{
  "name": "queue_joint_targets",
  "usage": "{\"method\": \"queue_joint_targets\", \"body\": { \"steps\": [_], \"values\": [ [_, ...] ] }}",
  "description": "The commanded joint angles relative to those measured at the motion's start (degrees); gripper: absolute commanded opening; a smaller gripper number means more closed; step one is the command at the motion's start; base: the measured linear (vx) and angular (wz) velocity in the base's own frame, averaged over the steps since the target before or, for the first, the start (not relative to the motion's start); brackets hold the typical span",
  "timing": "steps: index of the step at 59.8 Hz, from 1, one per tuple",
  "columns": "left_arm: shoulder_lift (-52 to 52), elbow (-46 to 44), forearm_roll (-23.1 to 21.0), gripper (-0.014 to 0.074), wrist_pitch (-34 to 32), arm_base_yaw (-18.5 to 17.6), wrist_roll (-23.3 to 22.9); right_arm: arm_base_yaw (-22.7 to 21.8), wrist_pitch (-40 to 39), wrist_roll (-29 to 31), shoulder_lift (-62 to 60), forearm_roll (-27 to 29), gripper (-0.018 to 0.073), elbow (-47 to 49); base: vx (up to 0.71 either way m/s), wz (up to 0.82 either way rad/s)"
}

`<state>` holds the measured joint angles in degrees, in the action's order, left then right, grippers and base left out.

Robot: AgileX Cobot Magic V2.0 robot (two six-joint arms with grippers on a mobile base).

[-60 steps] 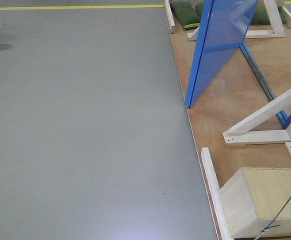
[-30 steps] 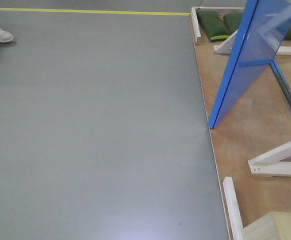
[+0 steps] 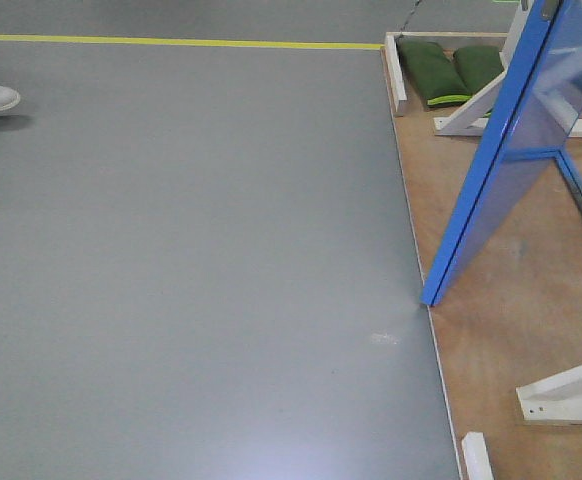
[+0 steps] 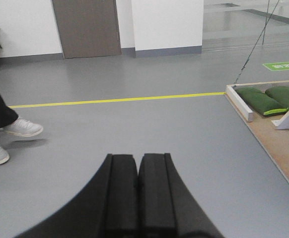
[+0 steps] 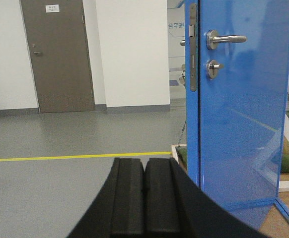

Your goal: Move to blue door and open it

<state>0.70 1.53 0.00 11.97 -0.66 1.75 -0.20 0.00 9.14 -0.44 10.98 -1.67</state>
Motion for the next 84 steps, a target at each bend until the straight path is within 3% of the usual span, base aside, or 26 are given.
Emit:
{"method": "queue_joint_targets", "body": {
  "steps": [1, 84],
  "values": [
    [0.81, 0.34, 0.0, 0.007, -4.81, -0.44, -0.18, -0.23, -4.41, 0.31, -1.08, -0.1, -0.0008, -1.17, 0.43, -0.13],
    [0.81, 0.34, 0.0, 0.007, -4.81, -0.44, -0.18, -0.23, -4.41, 0.31, -1.08, -0.1, -0.0008, -1.17, 0.37, -0.03]
  ]
}}
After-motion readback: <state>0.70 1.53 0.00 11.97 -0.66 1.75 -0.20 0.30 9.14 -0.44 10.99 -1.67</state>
